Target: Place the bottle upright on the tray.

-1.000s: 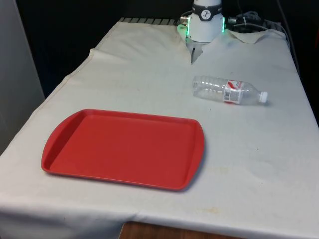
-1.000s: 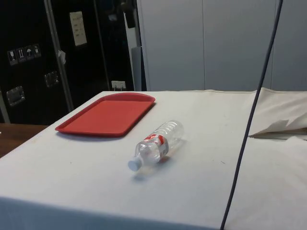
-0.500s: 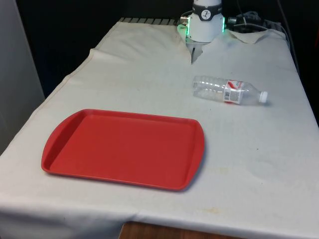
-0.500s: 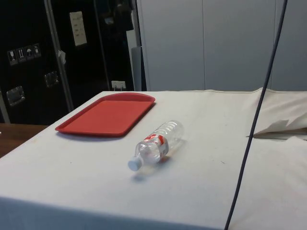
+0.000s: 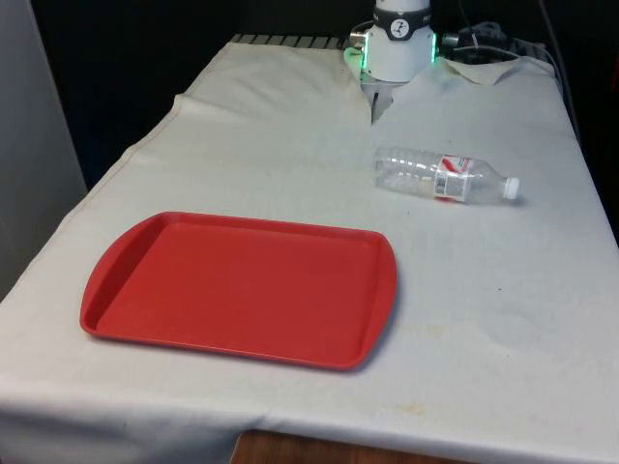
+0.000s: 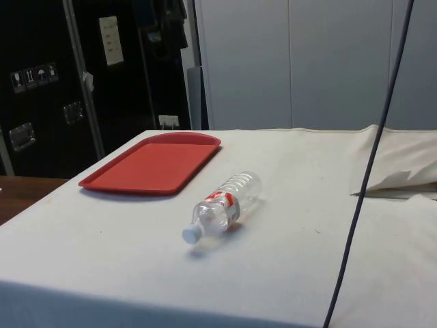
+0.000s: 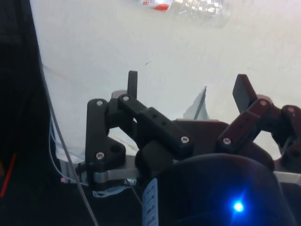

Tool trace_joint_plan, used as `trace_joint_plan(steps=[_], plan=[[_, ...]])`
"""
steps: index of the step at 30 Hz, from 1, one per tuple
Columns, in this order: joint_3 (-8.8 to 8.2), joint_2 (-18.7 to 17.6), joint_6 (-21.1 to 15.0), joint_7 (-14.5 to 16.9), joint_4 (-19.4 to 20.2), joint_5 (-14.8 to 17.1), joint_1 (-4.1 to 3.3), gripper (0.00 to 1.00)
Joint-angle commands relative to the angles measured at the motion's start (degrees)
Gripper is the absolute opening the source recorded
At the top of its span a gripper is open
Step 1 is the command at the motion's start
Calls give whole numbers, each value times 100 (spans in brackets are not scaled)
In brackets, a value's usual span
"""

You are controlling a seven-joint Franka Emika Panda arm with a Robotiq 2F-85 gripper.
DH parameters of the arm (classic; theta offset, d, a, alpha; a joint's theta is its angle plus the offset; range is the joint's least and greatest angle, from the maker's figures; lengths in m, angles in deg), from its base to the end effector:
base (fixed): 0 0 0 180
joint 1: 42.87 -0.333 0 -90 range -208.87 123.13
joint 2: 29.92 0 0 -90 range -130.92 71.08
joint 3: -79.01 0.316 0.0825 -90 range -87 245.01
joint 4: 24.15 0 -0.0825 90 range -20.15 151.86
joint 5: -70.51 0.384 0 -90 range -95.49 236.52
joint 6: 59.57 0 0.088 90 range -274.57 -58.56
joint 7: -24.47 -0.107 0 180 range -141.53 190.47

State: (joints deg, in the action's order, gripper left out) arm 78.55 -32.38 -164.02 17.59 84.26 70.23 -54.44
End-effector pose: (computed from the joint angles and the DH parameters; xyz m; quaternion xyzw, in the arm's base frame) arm 0.5492 0.1075 0.4693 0.9977 0.0376 -0.0549 0.0112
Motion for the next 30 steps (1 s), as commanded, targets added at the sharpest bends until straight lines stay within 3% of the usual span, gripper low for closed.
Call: trace_joint_plan(steps=[1,14,30], plan=[[11,11,-74,63,52,-29,-6,100],[17,23,-52,453,223,-11,0,100],[92,52,-298,1026,619,-40,-17,100]])
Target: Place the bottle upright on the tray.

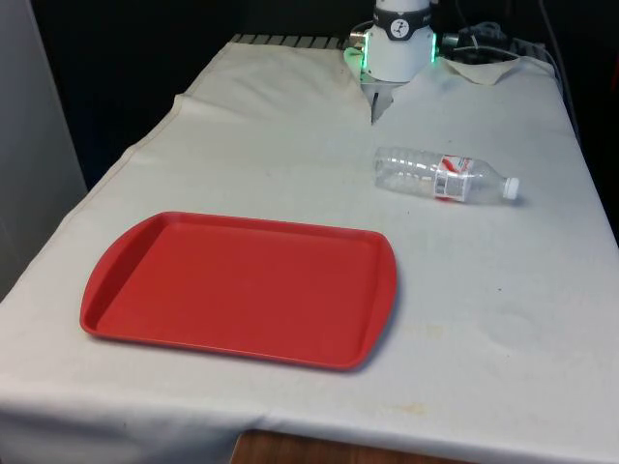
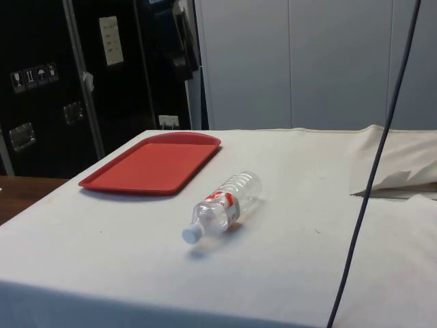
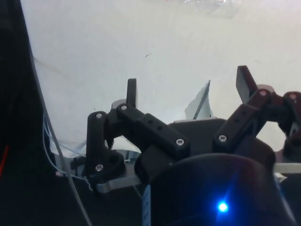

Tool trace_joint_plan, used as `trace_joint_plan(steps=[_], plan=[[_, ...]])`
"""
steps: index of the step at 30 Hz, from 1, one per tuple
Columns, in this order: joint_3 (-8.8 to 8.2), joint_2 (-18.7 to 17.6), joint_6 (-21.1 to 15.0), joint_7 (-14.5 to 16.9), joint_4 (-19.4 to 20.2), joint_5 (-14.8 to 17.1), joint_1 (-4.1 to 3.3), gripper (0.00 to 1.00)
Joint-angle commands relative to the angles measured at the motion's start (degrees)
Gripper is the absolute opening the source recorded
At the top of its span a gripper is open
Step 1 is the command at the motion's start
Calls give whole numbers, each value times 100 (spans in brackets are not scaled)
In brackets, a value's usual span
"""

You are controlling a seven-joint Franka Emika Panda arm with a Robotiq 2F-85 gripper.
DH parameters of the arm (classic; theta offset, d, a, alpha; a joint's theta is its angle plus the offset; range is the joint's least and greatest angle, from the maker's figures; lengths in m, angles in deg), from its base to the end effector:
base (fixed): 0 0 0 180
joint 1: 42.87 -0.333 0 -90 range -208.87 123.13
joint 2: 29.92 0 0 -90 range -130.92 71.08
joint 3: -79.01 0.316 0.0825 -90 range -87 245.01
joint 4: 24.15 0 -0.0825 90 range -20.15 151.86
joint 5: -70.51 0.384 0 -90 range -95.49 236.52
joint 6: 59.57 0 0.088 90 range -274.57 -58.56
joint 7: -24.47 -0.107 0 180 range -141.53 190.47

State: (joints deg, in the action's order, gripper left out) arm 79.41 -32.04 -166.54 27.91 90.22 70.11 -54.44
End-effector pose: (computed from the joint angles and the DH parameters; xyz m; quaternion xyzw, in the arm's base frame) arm 0.5320 0.1122 0.4282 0.9874 0.1349 -0.0825 0.0093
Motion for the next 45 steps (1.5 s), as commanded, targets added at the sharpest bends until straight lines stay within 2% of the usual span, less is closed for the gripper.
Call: trace_joint_plan(steps=[1,10,11,12,19,20,27,28,32,45], plan=[[23,11,-52,11,29,-34,-23,100],[160,-46,-63,189,63,-92,-29,100],[149,-46,-11,178,40,-52,-6,100],[178,-52,-69,206,69,-103,-29,100],[275,-103,-11,327,69,-126,-11,100],[298,-115,-74,355,97,-172,-29,100],[413,-189,-109,493,126,-252,-34,100],[407,-183,-63,493,109,-218,-17,100],[487,-235,-143,584,143,-298,-34,100],[607,-413,-206,894,149,-487,-40,100]])
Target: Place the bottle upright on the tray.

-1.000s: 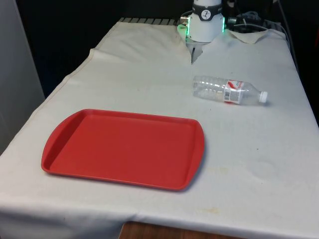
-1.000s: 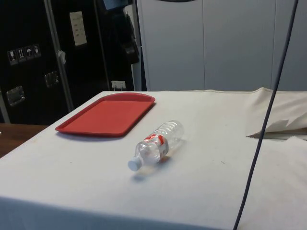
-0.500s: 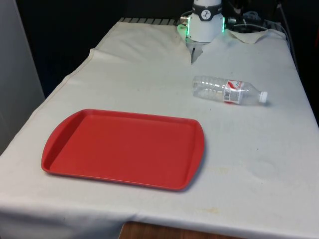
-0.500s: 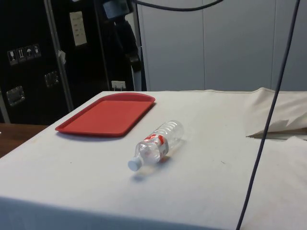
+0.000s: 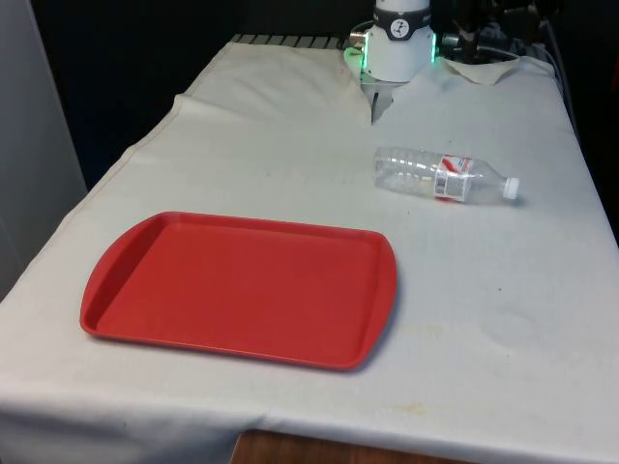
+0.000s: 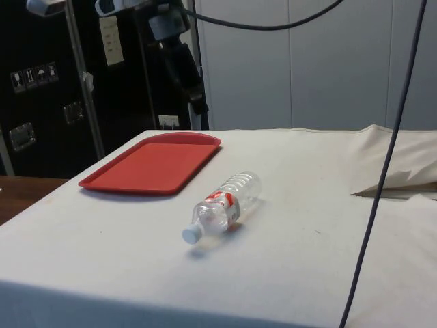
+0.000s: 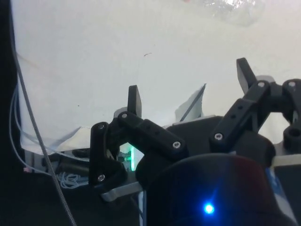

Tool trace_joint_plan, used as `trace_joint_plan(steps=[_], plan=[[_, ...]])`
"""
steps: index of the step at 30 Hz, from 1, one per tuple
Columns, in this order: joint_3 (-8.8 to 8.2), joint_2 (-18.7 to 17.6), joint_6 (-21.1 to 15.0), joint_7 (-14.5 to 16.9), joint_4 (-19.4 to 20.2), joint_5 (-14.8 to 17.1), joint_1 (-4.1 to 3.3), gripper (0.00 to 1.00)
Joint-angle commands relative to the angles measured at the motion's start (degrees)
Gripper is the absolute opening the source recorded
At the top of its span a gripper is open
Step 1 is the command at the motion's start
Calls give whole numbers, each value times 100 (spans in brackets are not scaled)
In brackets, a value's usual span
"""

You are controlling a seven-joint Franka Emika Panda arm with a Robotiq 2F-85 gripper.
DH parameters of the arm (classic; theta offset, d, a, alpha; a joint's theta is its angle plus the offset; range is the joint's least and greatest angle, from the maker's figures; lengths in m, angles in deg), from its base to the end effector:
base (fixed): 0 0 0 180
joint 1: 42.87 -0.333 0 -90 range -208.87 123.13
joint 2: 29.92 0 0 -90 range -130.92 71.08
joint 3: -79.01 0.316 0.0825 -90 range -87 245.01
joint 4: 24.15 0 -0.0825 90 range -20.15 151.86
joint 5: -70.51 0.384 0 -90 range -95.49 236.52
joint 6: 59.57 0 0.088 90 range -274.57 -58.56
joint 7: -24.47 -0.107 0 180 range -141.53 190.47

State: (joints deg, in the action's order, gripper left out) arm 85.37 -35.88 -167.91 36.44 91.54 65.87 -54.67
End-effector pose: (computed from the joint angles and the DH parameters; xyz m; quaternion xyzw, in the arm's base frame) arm 0.5211 0.1637 0.3836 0.9540 0.2749 -0.1135 0.0371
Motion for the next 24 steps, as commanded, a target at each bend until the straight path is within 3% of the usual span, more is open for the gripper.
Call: trace_joint_plan(steps=[1,24], plan=[[6,-17,-6,23,0,-17,-6,100],[166,-384,-235,630,29,-418,-63,100]])
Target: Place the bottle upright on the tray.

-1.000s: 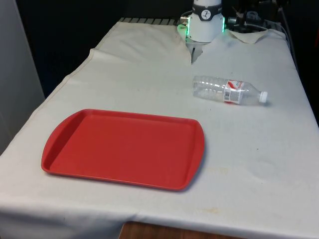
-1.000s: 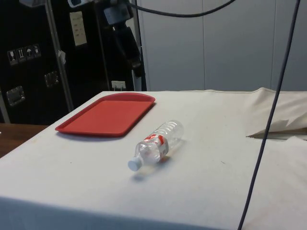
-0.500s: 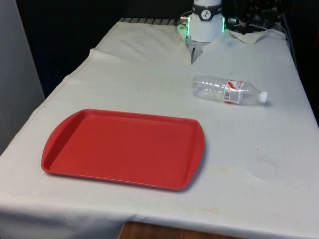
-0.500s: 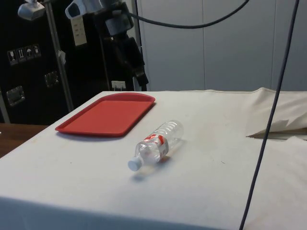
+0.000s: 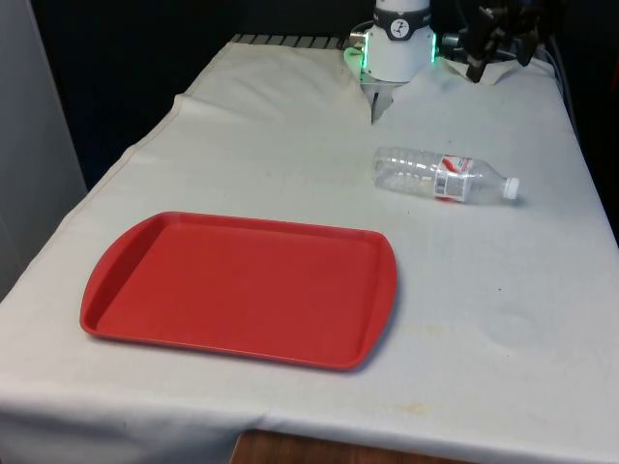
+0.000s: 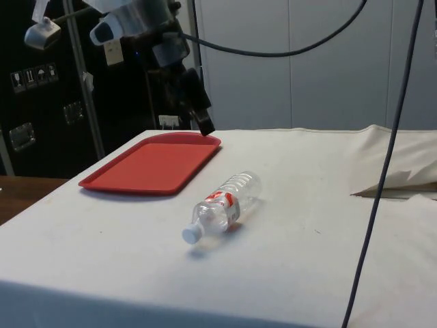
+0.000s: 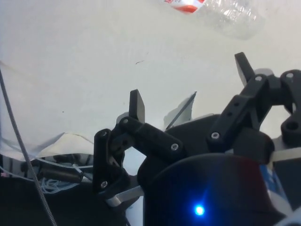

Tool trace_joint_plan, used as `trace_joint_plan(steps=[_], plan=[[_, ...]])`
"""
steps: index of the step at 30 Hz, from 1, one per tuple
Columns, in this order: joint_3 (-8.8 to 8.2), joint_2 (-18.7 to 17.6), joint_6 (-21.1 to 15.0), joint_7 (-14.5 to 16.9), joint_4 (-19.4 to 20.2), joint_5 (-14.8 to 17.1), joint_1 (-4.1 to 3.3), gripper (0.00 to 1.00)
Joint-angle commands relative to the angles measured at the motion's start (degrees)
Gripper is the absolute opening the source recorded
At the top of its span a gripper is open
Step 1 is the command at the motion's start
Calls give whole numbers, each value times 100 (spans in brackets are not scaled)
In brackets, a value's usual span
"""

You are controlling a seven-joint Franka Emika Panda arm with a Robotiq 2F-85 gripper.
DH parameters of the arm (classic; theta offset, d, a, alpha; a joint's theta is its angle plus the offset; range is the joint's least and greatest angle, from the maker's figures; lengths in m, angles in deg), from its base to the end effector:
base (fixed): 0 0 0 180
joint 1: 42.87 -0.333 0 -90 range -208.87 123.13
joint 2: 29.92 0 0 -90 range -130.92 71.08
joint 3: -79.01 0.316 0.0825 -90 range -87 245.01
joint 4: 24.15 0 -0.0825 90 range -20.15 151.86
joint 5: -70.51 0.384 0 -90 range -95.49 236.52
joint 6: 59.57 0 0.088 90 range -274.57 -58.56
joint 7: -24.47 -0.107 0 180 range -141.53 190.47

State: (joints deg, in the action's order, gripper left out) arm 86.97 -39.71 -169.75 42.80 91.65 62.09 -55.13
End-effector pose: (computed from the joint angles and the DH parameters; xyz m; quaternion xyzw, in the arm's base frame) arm 0.5221 0.1798 0.3487 0.9222 0.3594 -0.1317 0.0553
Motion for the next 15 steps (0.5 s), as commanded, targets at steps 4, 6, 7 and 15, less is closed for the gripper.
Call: trace_joint_plan(steps=[4,6,7,15], plan=[[29,-40,-6,52,0,-57,-6,100],[40,-63,-40,97,17,-172,-17,100],[46,-69,-29,115,11,-195,-17,100],[69,-103,23,109,-23,-264,-29,100]])
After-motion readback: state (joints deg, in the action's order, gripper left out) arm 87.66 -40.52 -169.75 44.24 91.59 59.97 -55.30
